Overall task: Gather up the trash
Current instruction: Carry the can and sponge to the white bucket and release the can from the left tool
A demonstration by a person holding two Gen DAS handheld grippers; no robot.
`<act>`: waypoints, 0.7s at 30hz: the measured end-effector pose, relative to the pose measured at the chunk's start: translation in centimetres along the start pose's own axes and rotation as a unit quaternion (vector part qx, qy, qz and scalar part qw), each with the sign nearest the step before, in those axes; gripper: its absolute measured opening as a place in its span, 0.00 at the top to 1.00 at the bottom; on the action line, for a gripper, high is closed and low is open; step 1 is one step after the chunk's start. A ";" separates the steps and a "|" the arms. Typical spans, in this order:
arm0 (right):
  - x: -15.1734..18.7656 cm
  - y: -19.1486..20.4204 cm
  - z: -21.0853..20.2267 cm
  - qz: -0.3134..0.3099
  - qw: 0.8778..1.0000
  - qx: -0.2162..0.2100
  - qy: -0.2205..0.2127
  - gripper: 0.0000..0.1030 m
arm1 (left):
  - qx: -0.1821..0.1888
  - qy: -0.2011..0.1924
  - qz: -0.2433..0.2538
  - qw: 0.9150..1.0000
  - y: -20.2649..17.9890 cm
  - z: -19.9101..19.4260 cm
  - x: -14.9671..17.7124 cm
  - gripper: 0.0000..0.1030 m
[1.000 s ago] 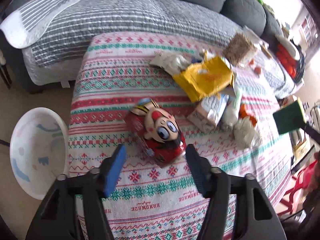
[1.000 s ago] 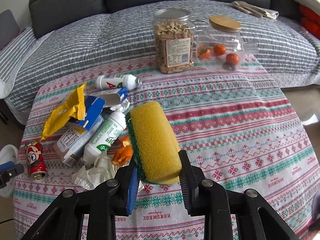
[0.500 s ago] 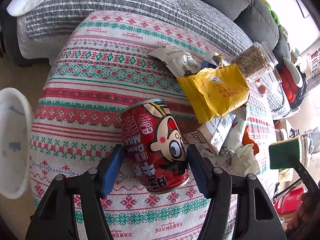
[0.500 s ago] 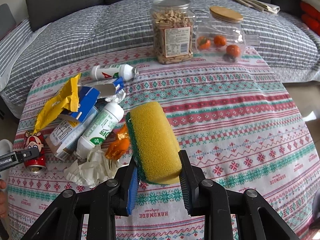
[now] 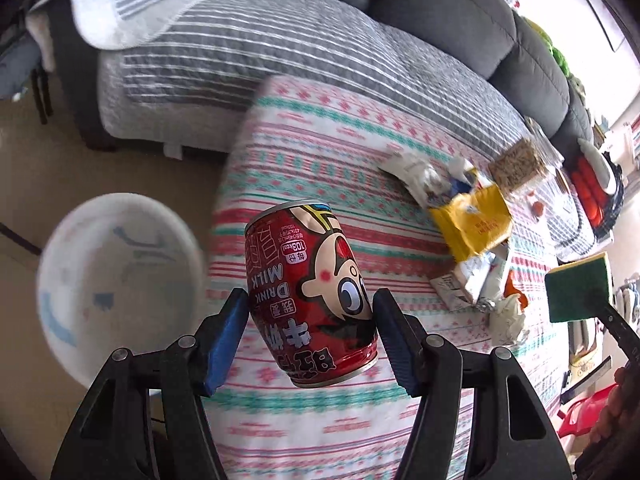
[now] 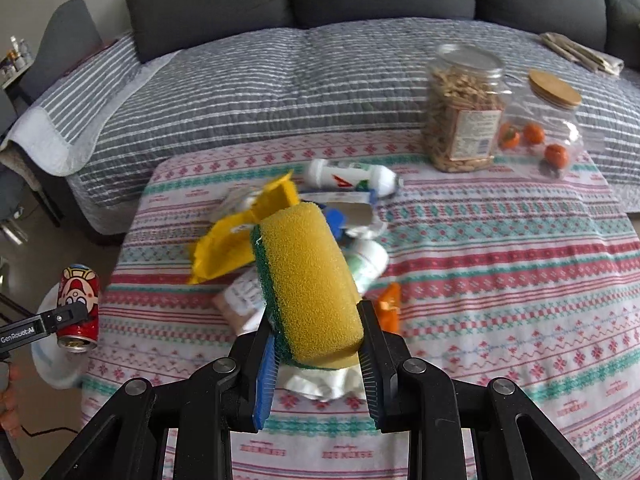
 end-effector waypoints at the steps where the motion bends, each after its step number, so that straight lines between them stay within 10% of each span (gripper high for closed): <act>1: -0.1 1.2 0.2 -0.007 1.000 -0.007 0.000 0.69 | -0.006 -0.004 -0.004 1.000 1.1 -0.6 0.1 0.35; 19: 1.5 24.8 10.0 -0.124 0.973 -0.181 0.066 0.69 | -0.083 -0.021 -0.076 0.993 15.9 -4.8 2.9 0.35; 21: 1.9 26.5 11.2 -0.129 0.970 -0.194 0.074 0.69 | -0.088 -0.021 -0.070 0.993 16.5 -4.8 3.0 0.63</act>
Point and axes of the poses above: each gripper's, at about its wrist camera, not at the fingertips, and z roughly the way its jaws point, y to its left, x to its underside, the point moved 3 cm from there along z, roughly the way its jaws point, and after that the axes turned 5 degrees about y, right-handed, at the moved point
